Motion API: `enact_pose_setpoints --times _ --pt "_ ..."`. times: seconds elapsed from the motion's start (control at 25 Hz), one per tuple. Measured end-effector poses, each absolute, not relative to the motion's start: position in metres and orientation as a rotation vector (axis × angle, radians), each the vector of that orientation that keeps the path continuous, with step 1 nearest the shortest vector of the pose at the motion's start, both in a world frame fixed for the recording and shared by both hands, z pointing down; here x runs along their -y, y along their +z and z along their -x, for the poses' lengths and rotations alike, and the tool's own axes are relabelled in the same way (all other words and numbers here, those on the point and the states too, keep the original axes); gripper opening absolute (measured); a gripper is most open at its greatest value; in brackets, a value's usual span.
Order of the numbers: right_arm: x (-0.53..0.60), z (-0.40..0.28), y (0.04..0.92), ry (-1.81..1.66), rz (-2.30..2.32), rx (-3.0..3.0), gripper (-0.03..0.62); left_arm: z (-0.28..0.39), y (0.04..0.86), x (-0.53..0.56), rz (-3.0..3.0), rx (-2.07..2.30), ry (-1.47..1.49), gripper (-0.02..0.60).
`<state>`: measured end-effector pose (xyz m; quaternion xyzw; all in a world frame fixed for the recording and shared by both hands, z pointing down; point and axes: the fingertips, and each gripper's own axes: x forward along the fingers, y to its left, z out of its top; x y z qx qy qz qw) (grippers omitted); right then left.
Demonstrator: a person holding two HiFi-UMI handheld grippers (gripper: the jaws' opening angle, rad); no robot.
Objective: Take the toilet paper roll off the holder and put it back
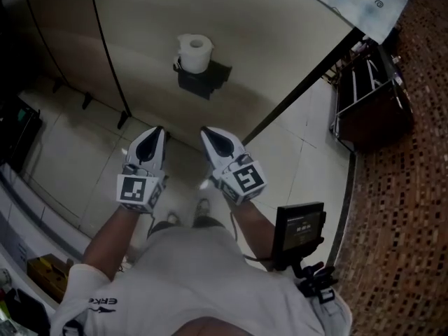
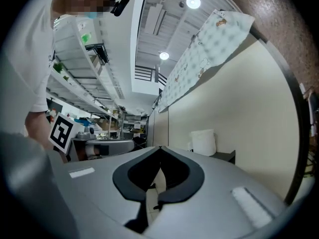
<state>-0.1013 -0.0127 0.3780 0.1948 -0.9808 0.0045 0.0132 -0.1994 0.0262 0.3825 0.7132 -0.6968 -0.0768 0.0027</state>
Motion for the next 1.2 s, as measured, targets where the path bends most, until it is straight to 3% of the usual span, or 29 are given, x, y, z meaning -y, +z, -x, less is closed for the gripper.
enact_pose_setpoints --times 0.84,0.92,1.2 --pt "0.183 0.170 0.358 -0.225 -0.378 3.042 0.021 0.254 0.376 0.135 -2.164 2.308 -0.204 0.003" --pt "0.191 0.179 0.359 -0.203 -0.377 3.035 0.054 0.262 0.375 0.142 -2.185 2.294 -0.205 0.003" --pt "0.213 0.200 0.369 -0.201 -0.429 2.957 0.284 0.282 0.379 0.157 -2.236 2.248 -0.208 0.003"
